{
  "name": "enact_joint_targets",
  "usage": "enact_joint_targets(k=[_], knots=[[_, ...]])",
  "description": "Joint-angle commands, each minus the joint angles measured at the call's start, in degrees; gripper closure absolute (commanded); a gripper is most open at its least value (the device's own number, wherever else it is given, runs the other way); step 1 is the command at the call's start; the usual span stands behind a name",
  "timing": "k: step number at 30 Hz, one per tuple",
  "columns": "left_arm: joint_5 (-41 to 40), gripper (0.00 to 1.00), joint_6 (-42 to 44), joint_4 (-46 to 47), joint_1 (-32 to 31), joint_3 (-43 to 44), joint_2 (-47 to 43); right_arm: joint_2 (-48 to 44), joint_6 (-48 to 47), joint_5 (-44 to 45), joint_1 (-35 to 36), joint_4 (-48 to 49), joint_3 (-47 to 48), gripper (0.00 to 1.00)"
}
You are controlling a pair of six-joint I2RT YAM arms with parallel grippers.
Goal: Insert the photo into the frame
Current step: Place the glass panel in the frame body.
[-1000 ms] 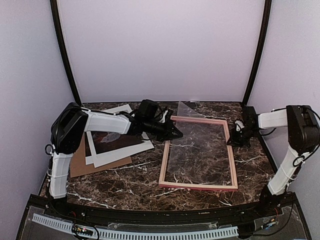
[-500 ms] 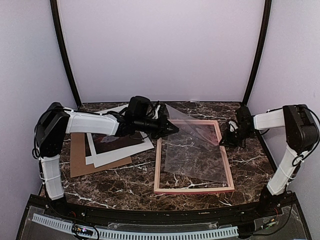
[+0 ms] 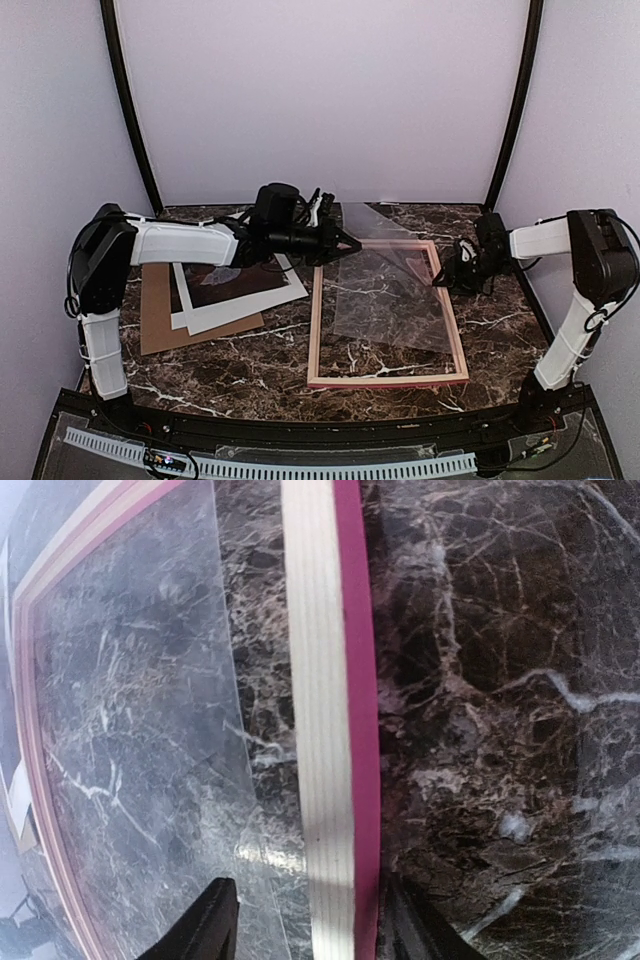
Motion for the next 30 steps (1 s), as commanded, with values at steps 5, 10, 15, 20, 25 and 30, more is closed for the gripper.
enact_joint_targets(k=[5,10,15,20,25,30], knots=[[2.87,1.0,5.87,3.86,-0.65,5.3,-2.53,-4.34,2.7,-8.43,-5.84,0.16,-0.75,0.39],[4.32,1.0,6.84,5.48,-1.11,7.58,-2.08,-7.28,2.85,-10.17,-10.41,-0.67,-0.78,0.36],[7.81,1.0,8.15,6.23,-1.67,10.07,-0.44,-9.19,2.39,-9.16,-13.33,-1.92,-0.83,0.35],[11.3,1.0,9.95,4.07,-2.48,14.99,1.82,-9.89,3.51,-8.39,-14.7,-1.09,-1.71,0.35],[13.23,1.0,10.3,2.48,-3.25,19.83,4.07,-11.01,4.48,-7.5,-16.15,-0.8,-1.58,0.35],[9.67,1.0,7.04,3.48,-2.96,16.66,4.33,-12.54,4.67,-5.59,-18.08,-1.61,-1.31,0.34]])
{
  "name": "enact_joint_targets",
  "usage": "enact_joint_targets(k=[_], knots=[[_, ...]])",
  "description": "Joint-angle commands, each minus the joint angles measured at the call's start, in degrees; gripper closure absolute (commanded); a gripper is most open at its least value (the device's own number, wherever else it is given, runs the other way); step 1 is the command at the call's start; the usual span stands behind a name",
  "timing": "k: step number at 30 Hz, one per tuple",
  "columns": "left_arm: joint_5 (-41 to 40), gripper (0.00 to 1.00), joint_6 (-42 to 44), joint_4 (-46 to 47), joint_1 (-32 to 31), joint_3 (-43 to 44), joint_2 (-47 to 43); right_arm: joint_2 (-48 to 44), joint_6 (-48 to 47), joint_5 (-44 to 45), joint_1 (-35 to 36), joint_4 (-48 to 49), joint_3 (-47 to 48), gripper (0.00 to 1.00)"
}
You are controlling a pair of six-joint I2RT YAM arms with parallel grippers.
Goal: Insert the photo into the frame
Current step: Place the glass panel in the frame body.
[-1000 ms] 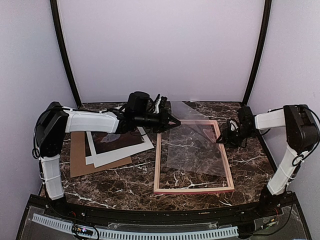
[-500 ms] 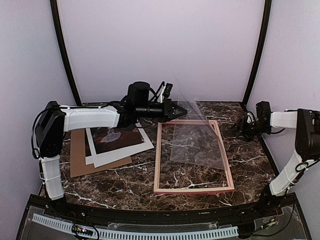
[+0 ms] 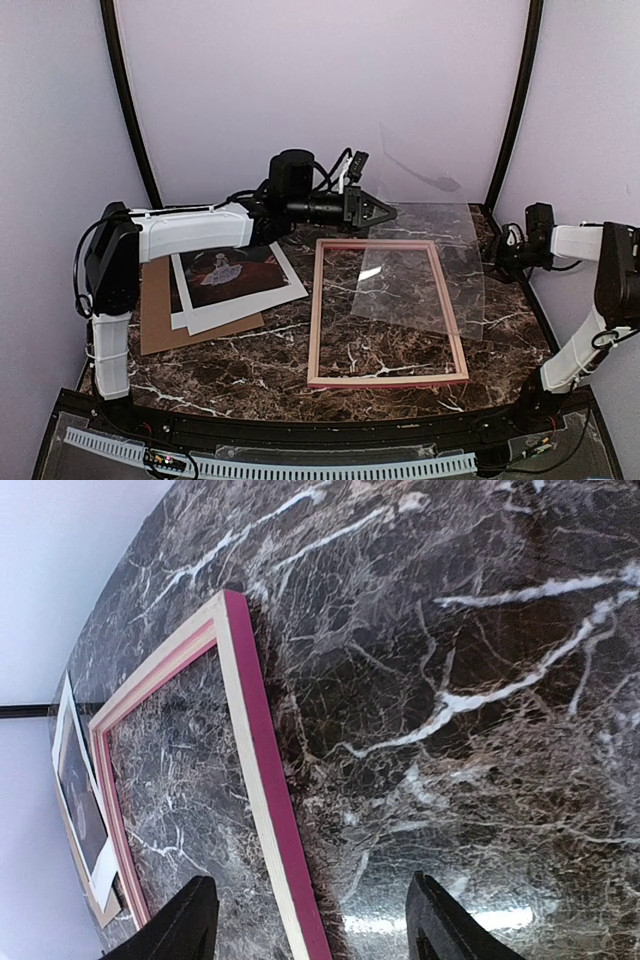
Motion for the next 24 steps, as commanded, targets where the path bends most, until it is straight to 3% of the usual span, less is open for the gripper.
enact_joint_targets(k=[1,10,18,24], knots=[[-2.83,1.0,-3.69,2.1,0.29,-3.22,-0.12,-2.58,0.57,2.6,-1.84,-0.13,0.01,0.34],[-9.31,1.0,-16.65,9.71,1.4,-18.44,2.0,-3.32,-0.53,7.28,-2.25,-1.58,0.19,0.34],[-11.88,1.0,-16.07,5.37,1.55,-22.69,2.35,-1.54,-1.77,5.65,-1.82,-1.64,-0.49,0.34],[-13.41,1.0,-14.22,1.43,1.54,-22.61,1.92,1.08,-3.88,5.92,2.48,-2.07,-0.16,0.31]])
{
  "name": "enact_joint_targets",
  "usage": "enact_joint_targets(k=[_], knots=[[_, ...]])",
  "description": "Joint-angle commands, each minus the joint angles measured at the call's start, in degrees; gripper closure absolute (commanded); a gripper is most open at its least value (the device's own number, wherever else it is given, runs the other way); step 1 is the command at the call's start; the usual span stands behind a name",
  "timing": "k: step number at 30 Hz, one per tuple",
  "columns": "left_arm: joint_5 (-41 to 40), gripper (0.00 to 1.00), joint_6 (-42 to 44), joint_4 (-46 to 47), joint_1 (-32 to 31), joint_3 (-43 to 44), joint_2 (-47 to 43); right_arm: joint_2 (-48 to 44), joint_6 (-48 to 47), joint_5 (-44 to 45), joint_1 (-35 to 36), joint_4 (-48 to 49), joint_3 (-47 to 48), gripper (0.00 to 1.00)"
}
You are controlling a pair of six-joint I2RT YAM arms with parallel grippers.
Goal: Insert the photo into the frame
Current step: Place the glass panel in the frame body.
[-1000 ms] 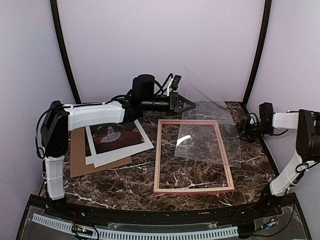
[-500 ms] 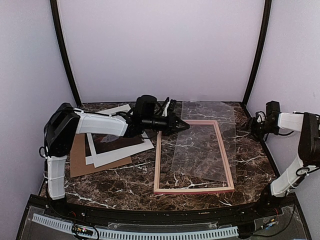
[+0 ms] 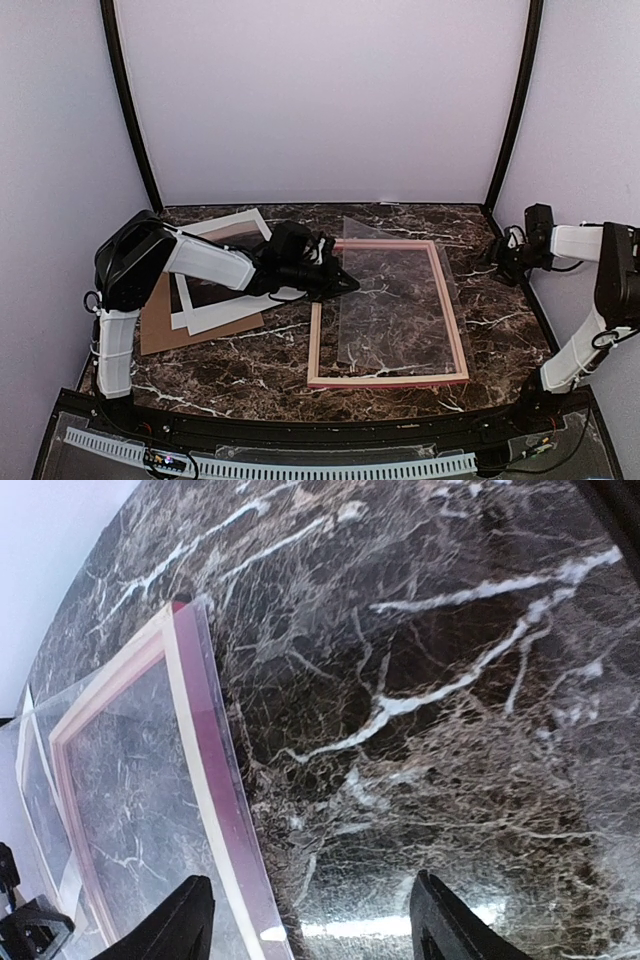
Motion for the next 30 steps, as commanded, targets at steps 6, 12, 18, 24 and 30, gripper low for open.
enact_joint_targets(k=[6,12,18,24,30], knots=[[-3.56,1.0,2.75,-4.59,0.03,-0.49,-3.31,5.65,-2.91,-0.2,7.05,1.02,0.2,0.28],[-3.55,1.0,2.99,-6.04,0.12,-1.0,-3.82,8.03,-3.79,-1.31,9.84,1.87,0.29,0.25],[-3.95,1.0,3.57,-7.16,0.12,-1.56,-4.58,8.53,-3.99,-1.8,10.3,2.15,0.2,0.23],[-3.83,1.0,4.41,-8.07,0.37,-1.6,-5.02,9.34,-4.46,-3.4,12.62,2.69,0.03,0.22],[-4.02,1.0,4.97,-8.81,0.56,-1.41,-5.15,10.44,-5.1,-4.77,14.14,2.95,0.07,0.22]])
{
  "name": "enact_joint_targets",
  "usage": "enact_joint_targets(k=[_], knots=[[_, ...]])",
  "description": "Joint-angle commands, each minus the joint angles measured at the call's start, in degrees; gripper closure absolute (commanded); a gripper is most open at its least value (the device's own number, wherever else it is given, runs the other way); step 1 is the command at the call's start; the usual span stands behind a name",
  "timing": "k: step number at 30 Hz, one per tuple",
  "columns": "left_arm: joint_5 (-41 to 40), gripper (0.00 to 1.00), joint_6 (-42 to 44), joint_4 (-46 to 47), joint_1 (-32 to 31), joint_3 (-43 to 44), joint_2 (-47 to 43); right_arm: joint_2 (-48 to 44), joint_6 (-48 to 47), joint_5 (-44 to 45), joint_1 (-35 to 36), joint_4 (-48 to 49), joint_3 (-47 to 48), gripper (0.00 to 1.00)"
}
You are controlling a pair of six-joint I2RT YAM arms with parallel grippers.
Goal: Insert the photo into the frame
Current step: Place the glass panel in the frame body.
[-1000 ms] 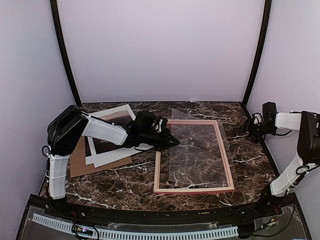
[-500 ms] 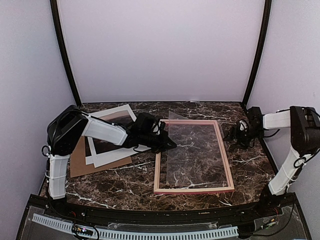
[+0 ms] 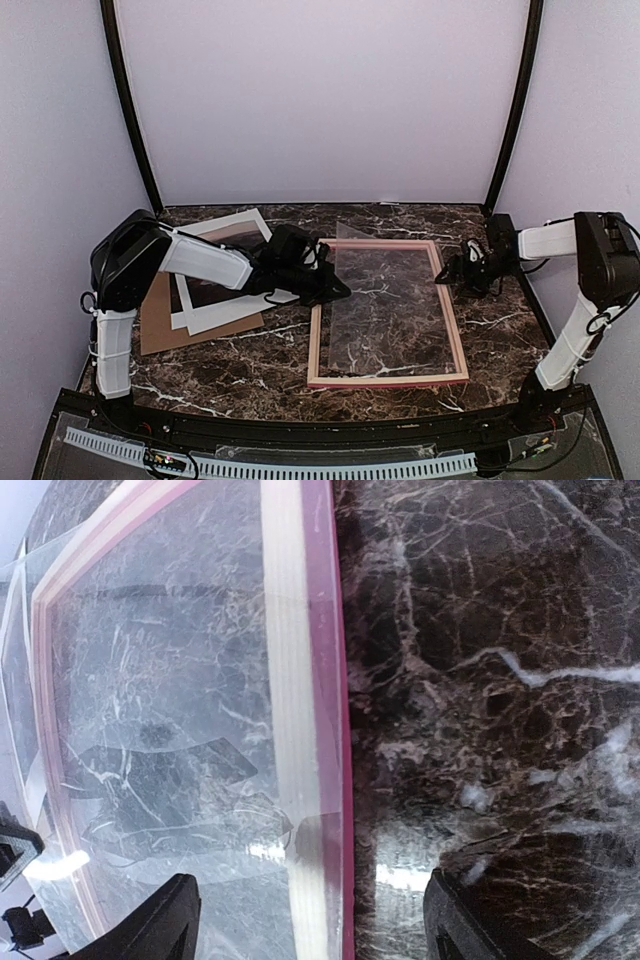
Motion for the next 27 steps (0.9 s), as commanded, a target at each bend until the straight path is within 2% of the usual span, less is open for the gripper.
enact_joint_targets(k=[1,15,27], knots=[[-0.22,1.0,1.41,-1.32,0.38,-0.45,-3.73,1.53,-0.88,-1.89,1.09,0.98,0.15,0.22],[-1.45,1.0,1.75,-3.09,0.39,-0.66,-4.49,2.31,-0.72,-6.77,1.93,2.45,0.03,0.21],[-1.87,1.0,2.18,-3.71,0.48,-0.89,-4.78,1.84,1.21,-5.97,1.85,3.52,0.08,0.21]])
